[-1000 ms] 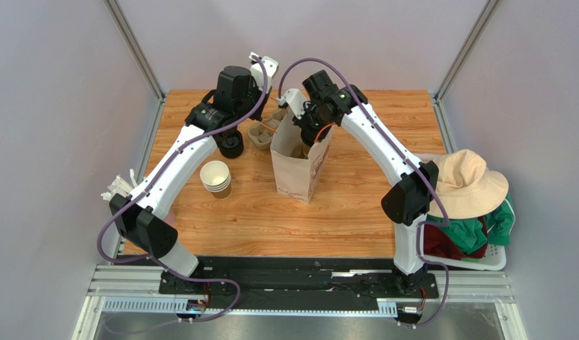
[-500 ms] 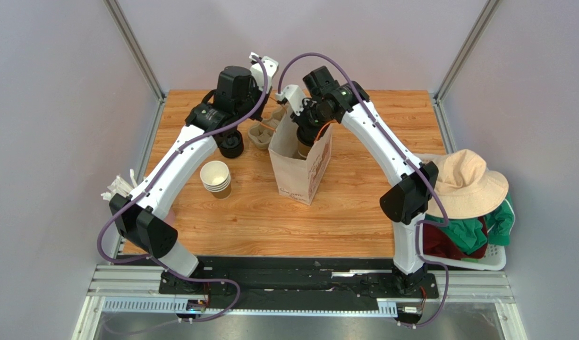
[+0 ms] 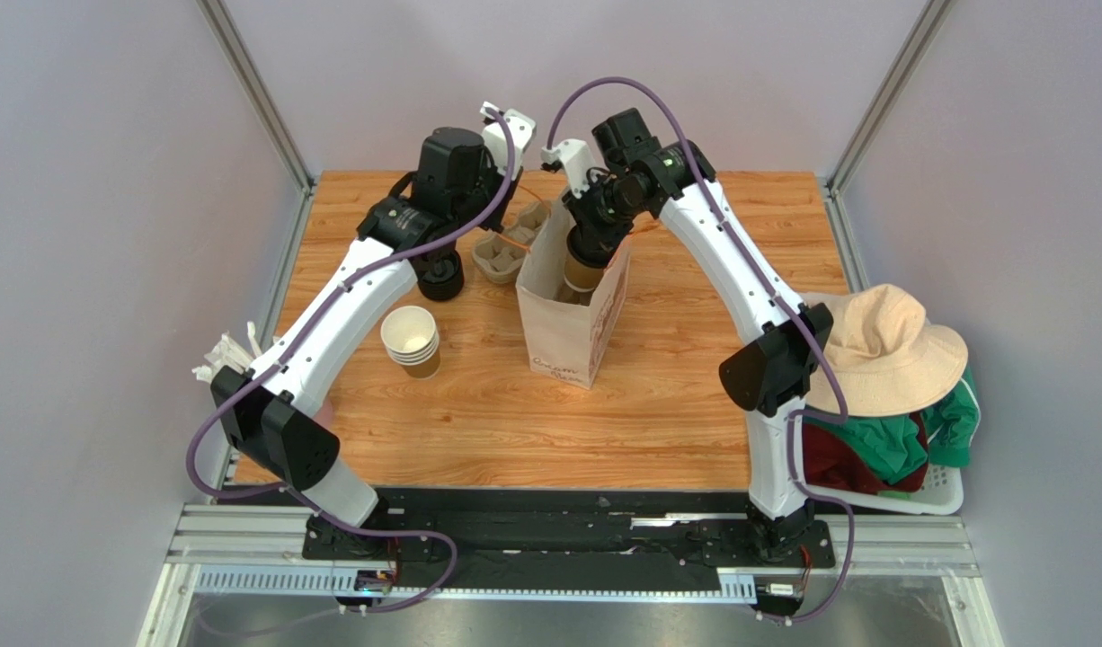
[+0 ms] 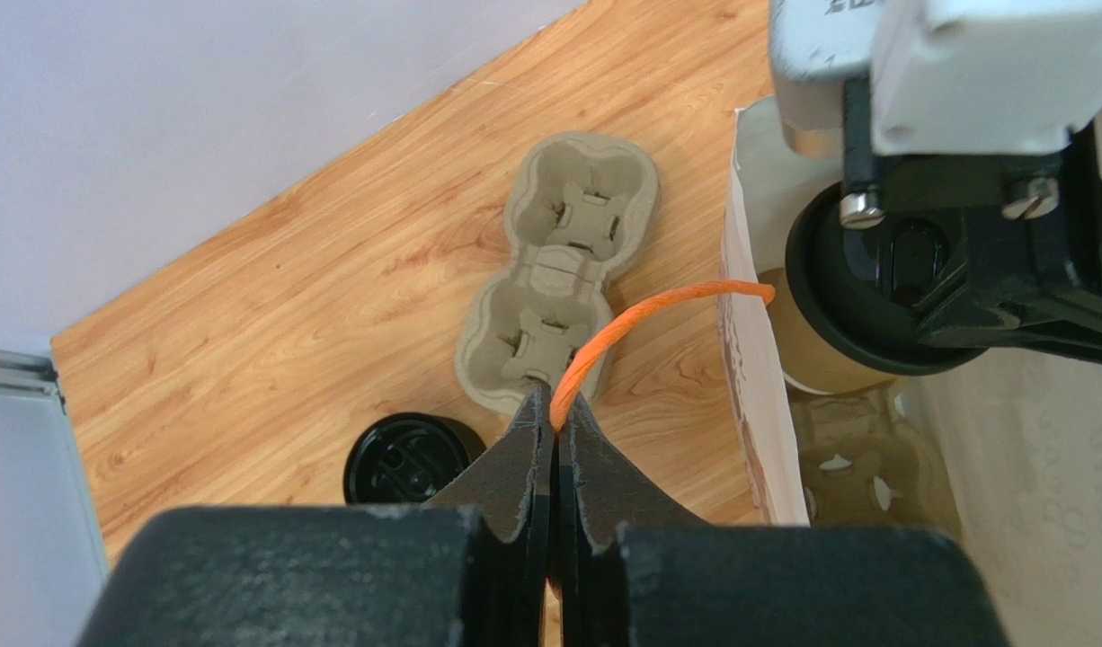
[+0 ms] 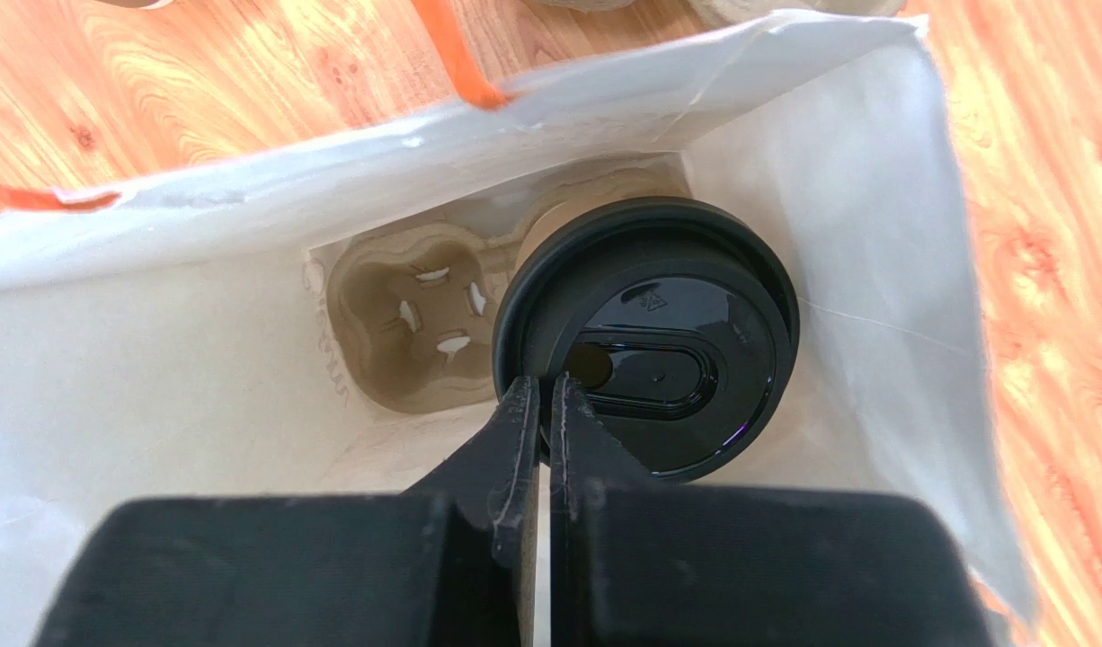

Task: Pack the takeout coffee

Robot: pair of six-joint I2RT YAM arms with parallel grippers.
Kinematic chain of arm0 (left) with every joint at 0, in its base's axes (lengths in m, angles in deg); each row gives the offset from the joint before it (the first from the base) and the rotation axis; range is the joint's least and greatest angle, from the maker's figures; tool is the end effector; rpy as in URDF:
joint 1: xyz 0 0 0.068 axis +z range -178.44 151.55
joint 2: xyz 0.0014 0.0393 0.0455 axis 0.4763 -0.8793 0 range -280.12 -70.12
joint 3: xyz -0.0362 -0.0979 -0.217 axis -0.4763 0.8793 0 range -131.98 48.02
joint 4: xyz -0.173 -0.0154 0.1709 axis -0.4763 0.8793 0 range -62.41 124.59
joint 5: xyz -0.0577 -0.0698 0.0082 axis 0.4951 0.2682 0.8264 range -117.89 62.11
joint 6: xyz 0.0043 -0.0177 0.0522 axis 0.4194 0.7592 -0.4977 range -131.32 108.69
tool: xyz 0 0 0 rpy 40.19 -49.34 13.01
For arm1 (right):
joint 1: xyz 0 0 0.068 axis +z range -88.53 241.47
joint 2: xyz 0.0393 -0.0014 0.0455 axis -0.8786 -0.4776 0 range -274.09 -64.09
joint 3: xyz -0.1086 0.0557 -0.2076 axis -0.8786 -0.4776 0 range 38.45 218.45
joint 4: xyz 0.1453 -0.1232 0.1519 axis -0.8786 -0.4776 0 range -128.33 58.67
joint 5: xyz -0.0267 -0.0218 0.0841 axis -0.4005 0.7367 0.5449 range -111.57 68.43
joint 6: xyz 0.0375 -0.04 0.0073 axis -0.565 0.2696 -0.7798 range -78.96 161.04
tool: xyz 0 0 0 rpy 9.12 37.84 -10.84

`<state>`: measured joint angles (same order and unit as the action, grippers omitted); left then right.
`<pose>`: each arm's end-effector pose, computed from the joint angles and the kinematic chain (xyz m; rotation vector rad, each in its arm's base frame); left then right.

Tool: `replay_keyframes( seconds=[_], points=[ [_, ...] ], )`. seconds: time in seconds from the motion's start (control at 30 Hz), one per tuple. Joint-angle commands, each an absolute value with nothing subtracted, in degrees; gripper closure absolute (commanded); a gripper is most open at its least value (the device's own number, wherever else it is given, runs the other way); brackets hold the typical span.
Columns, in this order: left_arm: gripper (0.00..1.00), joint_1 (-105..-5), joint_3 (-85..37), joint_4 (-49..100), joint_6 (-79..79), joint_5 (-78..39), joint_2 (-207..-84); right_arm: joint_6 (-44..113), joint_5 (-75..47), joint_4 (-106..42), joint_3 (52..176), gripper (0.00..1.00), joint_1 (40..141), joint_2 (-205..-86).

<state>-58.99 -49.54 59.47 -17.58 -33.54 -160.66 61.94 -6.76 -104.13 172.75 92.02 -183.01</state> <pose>0.2948 -0.1697 0.3845 0.5733 1.9231 -0.1728 0.3334 0.2080 0.3403 -1.2032 2.2722 0.3958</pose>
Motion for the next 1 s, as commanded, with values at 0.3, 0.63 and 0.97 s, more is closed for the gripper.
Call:
replay_keyframes(
  seconds=[0.3, 0.63, 0.97],
  points=[
    [1.00, -60.00, -51.21, 57.74, -16.68, -33.95, -161.17, 60.72, -7.77, -100.68, 174.68, 1.00, 92.41, -183.89],
    [1.00, -60.08, -51.47, 57.82, -16.68, -34.48, -160.91, 61.25, -8.74, -98.66, 173.18, 1.00, 92.50, -184.85],
    [1.00, -60.00, -50.94, 57.65, -17.38, -36.24, -159.94, 63.00, -9.27, -96.55, 166.51, 1.00, 92.41, -183.28]
  ],
)
